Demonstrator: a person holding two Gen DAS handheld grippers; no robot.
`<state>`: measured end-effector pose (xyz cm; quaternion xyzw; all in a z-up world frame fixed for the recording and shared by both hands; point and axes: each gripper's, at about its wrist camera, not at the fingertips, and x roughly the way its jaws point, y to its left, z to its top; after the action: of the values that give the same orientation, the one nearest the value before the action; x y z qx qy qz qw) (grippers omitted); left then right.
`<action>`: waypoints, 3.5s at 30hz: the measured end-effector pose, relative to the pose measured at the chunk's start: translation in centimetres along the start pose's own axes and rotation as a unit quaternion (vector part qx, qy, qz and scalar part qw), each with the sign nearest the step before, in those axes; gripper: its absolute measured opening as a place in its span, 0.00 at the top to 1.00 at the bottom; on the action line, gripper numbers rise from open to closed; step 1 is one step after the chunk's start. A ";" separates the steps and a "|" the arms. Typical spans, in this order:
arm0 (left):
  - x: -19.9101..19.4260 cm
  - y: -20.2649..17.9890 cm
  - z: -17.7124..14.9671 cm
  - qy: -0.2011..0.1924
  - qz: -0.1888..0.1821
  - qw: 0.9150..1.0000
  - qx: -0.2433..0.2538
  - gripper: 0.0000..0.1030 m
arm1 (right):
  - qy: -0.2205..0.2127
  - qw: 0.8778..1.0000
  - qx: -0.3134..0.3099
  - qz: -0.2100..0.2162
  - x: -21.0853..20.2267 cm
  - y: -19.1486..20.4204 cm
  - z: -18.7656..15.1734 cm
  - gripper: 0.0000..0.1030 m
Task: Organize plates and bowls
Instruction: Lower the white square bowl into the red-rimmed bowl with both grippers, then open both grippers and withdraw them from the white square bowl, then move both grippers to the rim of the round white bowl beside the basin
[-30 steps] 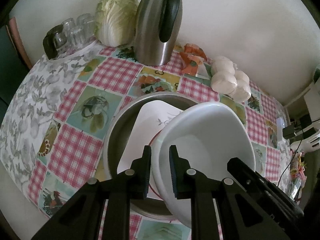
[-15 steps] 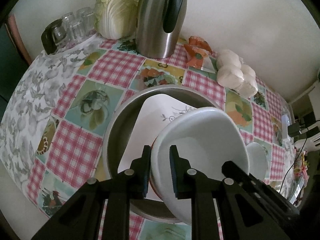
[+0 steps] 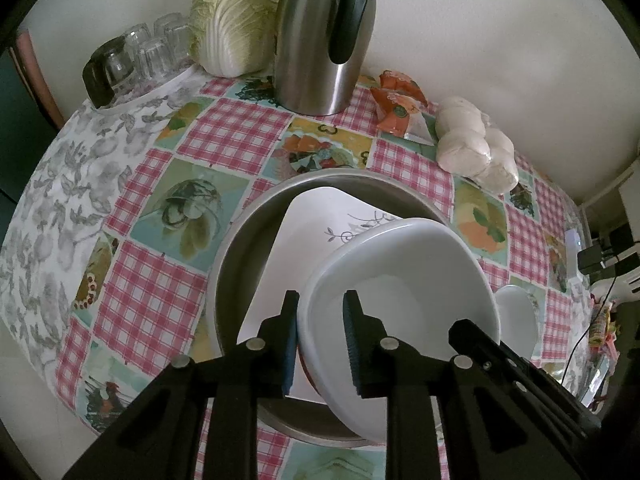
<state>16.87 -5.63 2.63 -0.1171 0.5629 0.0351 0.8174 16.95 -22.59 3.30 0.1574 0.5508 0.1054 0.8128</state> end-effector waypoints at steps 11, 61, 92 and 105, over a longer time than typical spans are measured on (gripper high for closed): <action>-0.9 0.1 0.2 -0.005 -0.016 1.000 -0.003 0.71 | 0.002 1.000 -0.002 -0.006 -0.4 0.3 0.0 0.83; -4.8 4.4 0.2 -0.094 0.046 0.994 -0.028 0.03 | -0.094 0.989 -0.076 -0.084 -5.0 2.9 -1.1 0.00; -8.3 1.7 -5.8 -0.143 0.002 0.990 0.001 0.04 | -0.163 0.981 -0.044 -0.091 -11.1 -2.5 -9.7 0.00; -7.6 -0.8 -8.7 -0.145 0.008 0.989 0.042 0.04 | -0.190 0.972 -0.082 -0.113 -12.0 -2.5 -12.0 0.00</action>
<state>6.33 -7.83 6.91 -0.0718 0.4406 0.0345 0.8942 1.32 -27.35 8.58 0.0440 0.3898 0.0255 0.9195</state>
